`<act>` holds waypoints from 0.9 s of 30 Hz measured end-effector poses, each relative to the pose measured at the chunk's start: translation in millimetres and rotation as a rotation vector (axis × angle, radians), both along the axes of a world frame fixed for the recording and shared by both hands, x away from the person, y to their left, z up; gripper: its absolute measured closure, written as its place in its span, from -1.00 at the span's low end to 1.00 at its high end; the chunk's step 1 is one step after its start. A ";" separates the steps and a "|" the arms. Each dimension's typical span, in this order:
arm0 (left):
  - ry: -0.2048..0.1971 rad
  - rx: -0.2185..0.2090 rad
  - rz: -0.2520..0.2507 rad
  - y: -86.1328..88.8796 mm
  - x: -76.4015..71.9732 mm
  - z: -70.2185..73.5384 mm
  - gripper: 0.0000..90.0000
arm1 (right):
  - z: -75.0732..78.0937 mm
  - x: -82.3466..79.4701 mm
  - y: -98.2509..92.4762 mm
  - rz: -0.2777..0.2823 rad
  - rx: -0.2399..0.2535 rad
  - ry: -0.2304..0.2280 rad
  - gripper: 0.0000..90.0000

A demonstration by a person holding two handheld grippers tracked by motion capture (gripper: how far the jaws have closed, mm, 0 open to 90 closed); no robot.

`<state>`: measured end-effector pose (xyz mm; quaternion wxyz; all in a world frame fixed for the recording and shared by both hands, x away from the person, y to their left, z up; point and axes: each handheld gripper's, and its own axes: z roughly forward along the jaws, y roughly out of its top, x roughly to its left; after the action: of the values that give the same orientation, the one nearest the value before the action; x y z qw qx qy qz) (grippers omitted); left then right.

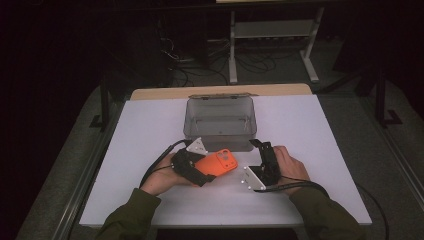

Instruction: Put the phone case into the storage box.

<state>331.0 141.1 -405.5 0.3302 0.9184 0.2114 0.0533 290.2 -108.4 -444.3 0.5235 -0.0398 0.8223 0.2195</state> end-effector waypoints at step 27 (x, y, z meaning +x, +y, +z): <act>-0.001 -0.015 0.012 1.1 0.7 3.8 -0.65 | -2.5 -7.8 19.4 0.057 -0.030 -0.048 -1.00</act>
<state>331.6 142.3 -401.8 0.3367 0.9147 0.2170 0.0541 282.5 -88.9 -446.8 0.5357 -0.0762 0.8114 0.2211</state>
